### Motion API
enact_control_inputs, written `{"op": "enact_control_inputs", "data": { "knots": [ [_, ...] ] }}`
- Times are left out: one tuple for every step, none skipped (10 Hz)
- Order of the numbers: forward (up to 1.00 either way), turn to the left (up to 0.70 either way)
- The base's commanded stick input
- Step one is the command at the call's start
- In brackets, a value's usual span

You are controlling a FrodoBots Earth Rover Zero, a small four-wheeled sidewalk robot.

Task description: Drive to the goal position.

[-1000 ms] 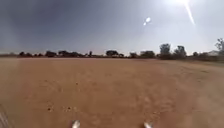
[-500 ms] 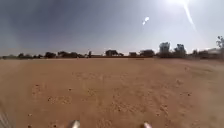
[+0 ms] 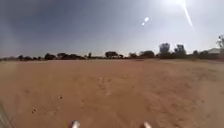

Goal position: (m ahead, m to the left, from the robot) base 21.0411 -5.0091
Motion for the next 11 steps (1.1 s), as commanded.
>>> {"op": "enact_control_inputs", "data": {
  "knots": [
    [0.70,0.00],
    [0.70,0.00],
    [0.70,0.00],
    [0.70,0.00],
    [0.70,0.00],
    [0.70,0.00],
    [0.70,0.00],
    [0.70,0.00],
    [0.70,0.00],
    [0.70,0.00],
    [0.70,0.00]
  ]
}}
